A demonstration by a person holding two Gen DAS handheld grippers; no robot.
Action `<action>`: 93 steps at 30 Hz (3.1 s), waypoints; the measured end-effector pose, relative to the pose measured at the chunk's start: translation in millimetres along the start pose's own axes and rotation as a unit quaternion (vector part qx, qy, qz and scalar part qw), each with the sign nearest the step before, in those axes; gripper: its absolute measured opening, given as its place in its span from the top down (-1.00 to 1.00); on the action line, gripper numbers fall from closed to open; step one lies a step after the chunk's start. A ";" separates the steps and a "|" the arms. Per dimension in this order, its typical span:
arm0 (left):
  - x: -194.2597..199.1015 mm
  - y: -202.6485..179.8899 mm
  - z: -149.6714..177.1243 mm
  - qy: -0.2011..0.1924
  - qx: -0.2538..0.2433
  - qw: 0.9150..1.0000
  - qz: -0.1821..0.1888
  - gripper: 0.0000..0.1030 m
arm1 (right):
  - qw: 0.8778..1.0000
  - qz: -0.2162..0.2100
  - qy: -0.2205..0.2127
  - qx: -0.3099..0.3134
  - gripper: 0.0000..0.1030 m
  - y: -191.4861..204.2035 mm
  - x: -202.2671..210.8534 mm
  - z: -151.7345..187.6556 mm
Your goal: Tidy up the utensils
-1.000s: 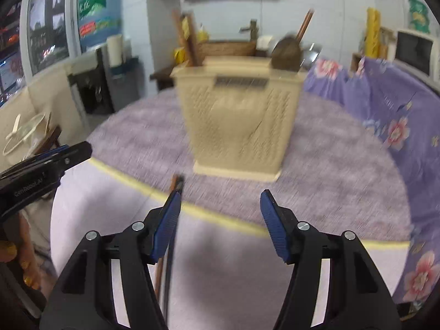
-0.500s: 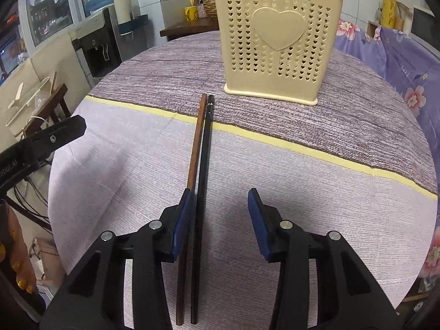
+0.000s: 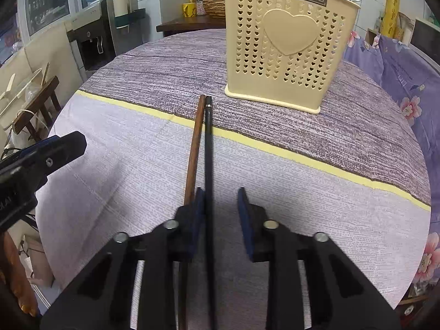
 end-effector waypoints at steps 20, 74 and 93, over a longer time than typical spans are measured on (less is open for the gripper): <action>-11.4 -26.0 9.2 0.021 -0.009 1.000 0.020 -0.09 | 0.994 0.010 -0.012 -0.110 0.40 -97.7 32.9 31.0; -115.7 -97.7 -34.5 0.081 -0.092 0.992 0.000 0.80 | 0.995 0.016 0.004 -0.099 0.82 -122.0 -36.5 -51.0; -11.5 -102.3 -89.4 -0.031 -0.064 0.996 0.062 0.84 | 0.984 -0.056 -0.118 -0.123 0.84 -115.7 83.1 -80.0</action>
Point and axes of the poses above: each gripper's, at about its wrist camera, not at the fingertips, and x roughly against the way its jaws point, y to its left, z to its underside, the point moved 10 cm from there along -x, roughly the way its jaws point, and after that the axes turned 2 degrees about -x, right-handed, at the moved point
